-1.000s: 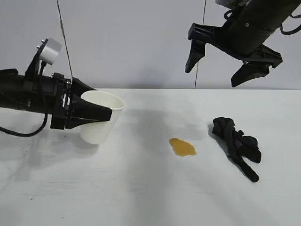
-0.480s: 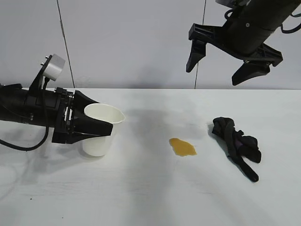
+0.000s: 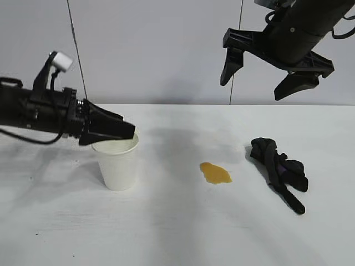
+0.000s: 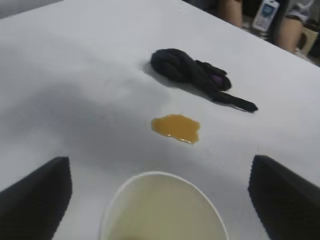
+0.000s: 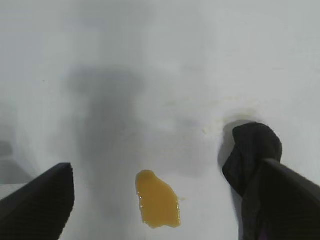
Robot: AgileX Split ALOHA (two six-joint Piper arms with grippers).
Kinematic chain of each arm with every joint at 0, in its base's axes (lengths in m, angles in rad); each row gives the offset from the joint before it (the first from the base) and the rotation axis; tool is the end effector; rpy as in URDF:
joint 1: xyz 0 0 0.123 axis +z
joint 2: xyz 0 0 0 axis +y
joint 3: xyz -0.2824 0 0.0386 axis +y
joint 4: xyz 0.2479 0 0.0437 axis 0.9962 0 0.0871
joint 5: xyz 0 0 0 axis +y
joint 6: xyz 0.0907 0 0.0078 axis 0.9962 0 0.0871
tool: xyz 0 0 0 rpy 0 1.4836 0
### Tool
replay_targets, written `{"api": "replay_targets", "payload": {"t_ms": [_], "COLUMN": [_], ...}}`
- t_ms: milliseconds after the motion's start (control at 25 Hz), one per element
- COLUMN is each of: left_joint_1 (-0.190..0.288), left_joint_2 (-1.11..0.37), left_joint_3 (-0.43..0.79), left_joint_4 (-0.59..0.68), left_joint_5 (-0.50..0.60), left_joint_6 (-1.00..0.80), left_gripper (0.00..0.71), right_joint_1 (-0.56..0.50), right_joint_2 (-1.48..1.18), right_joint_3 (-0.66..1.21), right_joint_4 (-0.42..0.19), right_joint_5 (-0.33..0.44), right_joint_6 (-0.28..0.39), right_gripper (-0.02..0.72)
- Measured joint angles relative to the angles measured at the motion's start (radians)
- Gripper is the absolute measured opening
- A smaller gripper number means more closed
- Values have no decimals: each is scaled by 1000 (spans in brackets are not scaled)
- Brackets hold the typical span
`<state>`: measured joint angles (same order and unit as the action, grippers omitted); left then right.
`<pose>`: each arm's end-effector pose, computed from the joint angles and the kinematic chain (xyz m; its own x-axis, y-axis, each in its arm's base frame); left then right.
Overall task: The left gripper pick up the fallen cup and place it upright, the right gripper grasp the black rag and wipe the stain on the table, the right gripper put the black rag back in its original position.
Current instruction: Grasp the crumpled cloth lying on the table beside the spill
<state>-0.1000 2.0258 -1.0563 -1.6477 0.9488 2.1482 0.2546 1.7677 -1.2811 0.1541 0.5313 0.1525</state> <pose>0.3638 -0.1107 0.1427 -0.3550 0.2896 -0.8889 0.8726 0.4438 -0.2039 0.3729 0.1044 0.2425 -0.8254 0.0755 -0.5596 -0.0665 0.9711 0.2291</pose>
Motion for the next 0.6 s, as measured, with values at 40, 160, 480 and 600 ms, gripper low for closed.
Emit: {"api": "replay_targets", "payload": {"t_ms": [40,160,480,600], "left_joint_1": [-4,-27,-163,-188], "left_joint_2": [-55,-203,-282,-282], "left_joint_3": [0,-1,-193,-243], "left_joint_4": [34,142,871,1078], "left_joint_5": [-57,-255,-334,-300], "left_joint_6": [-70,-373,-1352,-1641], "left_gripper": [693,693,693,693], "right_joint_1": [0,0,0,0], "right_joint_2": [0,0,0,0], "right_joint_3": [0,0,0,0], "right_joint_4": [-1,-1,-6,-22], "right_joint_5": [0,0,17,52], "right_joint_6": [0,0,-8,-13], "right_gripper": [694,694,694,694]}}
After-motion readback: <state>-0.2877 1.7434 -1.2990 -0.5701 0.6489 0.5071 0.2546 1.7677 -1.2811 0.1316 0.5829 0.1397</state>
